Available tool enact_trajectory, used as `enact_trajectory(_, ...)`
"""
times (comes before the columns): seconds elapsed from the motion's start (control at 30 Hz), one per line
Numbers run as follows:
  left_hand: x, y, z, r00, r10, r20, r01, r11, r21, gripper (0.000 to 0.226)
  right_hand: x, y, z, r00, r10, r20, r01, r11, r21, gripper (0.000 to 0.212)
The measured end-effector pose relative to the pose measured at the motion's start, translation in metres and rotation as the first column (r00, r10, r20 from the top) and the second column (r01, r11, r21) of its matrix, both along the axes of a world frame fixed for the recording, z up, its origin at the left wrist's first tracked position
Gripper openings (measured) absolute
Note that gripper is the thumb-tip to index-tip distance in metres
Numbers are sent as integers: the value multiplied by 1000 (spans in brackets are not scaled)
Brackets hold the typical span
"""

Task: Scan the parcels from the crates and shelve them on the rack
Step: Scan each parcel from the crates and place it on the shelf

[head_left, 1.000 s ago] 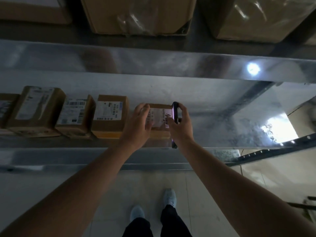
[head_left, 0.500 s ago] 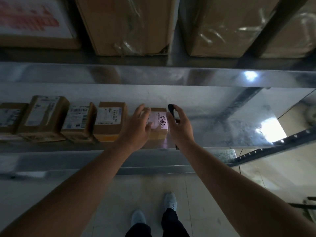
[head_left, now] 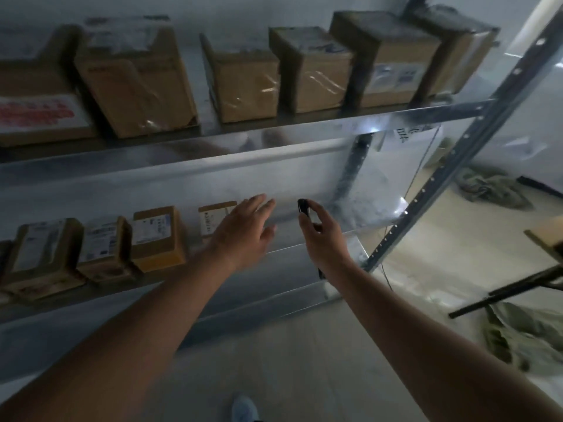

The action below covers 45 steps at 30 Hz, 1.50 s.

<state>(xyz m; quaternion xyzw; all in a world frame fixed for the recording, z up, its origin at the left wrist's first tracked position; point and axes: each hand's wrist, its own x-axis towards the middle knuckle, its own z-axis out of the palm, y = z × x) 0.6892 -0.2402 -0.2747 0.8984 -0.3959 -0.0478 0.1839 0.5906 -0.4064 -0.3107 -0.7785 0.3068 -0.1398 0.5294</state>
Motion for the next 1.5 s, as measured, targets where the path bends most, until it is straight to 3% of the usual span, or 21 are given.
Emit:
enact_trajectory(0.5, -245, -172, 73, 943, -303, 138, 308, 951, -19, 56, -285, -132, 83, 930, -320, 179, 312, 947, 73, 30)
enact_trajectory(0.73, -354, -269, 92, 875, -446, 190, 455, 890, -8, 59, -403, -199, 104, 868, -463, 179, 468, 883, 11, 38)
enact_trajectory(1.17, -443, -495, 99, 634, -747, 203, 767, 640, -41, 58, -522, -354, 112, 638, -751, 167, 770, 619, -156, 46)
enact_trajectory(1.5, -485, -654, 95, 423, -891, 164, 905, 426, -23, 61, -581, -454, 117, 465, -884, 46, 842, 425, -332, 51)
